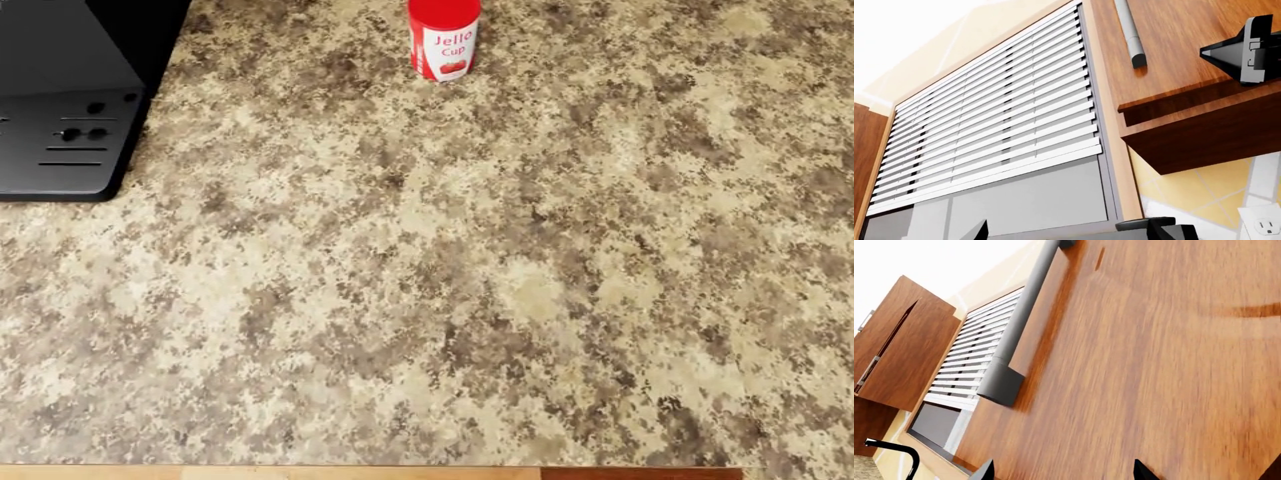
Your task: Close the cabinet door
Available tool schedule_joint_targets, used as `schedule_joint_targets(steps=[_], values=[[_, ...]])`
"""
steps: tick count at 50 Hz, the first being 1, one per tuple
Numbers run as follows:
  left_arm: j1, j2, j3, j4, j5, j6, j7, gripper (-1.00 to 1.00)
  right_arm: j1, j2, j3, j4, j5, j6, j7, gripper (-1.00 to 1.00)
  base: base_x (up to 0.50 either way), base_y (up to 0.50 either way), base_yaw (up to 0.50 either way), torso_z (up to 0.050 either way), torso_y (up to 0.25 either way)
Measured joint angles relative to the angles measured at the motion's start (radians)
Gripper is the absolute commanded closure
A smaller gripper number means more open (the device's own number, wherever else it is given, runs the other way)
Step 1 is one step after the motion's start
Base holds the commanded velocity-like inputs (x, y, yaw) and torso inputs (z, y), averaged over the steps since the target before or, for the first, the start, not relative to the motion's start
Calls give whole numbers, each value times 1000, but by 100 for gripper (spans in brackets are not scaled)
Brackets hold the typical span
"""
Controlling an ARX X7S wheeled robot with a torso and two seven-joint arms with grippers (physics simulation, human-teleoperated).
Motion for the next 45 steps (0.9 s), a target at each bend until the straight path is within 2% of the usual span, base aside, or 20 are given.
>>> schedule_joint_targets(steps=[25,32,45], values=[[0,-6,5,0,3,-2,-4,-100,0,-10,-5,-10,-6,13,-32,-100,0,0,0,42,-135],[0,-9,5,0,3,-3,-7,-100,-1,-10,-56,13,60,20,-26,-100,0,0,0,41,-121],[0,-16,4,0,-3,4,-22,-100,-1,-10,-123,46,130,9,-21,-100,0,0,0,2,-1]])
